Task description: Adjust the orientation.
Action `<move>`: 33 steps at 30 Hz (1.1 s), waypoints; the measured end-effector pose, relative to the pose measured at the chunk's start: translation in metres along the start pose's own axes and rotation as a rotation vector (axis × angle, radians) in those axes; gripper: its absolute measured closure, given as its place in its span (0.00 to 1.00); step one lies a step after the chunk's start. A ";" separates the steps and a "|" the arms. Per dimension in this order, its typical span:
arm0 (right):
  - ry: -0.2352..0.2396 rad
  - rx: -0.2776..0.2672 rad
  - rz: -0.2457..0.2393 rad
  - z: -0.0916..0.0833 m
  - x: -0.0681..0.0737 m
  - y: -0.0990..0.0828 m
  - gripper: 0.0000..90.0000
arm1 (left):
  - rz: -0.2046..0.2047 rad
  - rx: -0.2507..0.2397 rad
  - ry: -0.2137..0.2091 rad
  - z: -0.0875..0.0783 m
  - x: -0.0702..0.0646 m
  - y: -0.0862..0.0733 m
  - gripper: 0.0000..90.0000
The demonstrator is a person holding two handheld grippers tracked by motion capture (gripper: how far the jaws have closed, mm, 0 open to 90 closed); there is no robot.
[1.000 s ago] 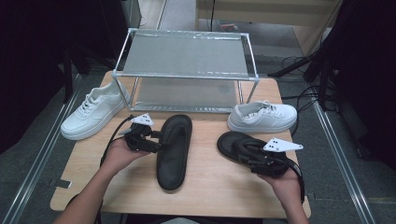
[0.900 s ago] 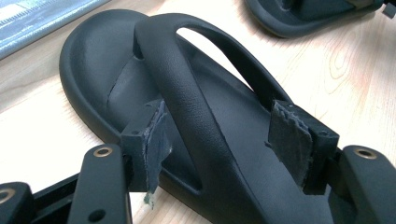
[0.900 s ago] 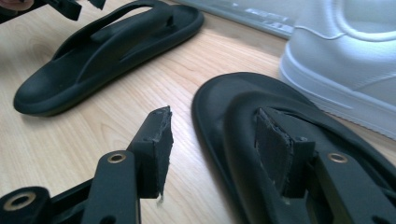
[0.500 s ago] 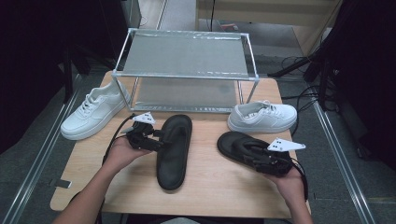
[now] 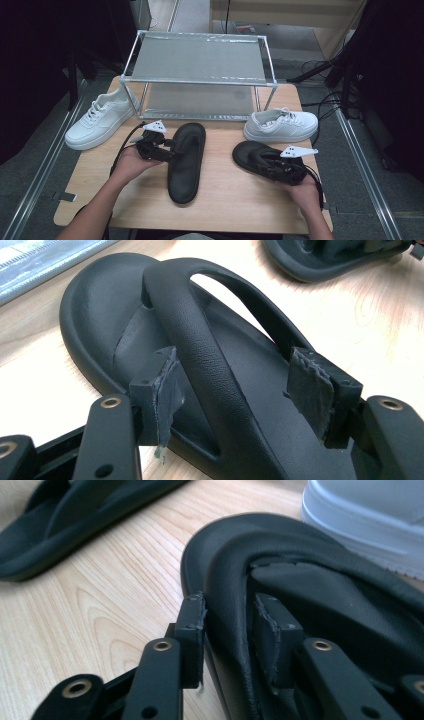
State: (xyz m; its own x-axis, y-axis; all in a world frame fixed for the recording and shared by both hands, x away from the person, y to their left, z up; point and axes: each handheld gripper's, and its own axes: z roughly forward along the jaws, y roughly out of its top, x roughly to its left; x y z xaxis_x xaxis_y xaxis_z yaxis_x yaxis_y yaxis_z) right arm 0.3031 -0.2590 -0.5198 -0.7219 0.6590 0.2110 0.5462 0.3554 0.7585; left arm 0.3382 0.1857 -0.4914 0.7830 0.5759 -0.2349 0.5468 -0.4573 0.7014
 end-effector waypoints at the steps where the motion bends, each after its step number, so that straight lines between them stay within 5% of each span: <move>1: 0.004 0.005 -0.001 0.001 0.000 0.000 0.78 | 0.001 0.000 0.000 0.000 0.000 0.000 0.42; 5: 0.007 0.011 -0.022 0.002 0.001 0.002 0.85 | 0.000 -0.002 0.002 0.000 0.000 0.000 0.42; 21: -0.029 0.011 -0.026 -0.005 0.010 0.011 0.86 | -0.001 0.001 0.003 0.000 0.001 0.000 0.42; 33: -0.043 0.019 -0.015 -0.003 0.033 0.023 0.86 | 0.002 -0.005 0.011 -0.003 0.001 -0.001 0.42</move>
State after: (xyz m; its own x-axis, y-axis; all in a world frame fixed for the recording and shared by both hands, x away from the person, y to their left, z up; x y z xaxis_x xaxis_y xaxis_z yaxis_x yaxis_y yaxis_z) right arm 0.2912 -0.2310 -0.4937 -0.7111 0.6816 0.1725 0.5437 0.3775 0.7496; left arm 0.3378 0.1884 -0.4901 0.7809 0.5824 -0.2261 0.5437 -0.4553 0.7051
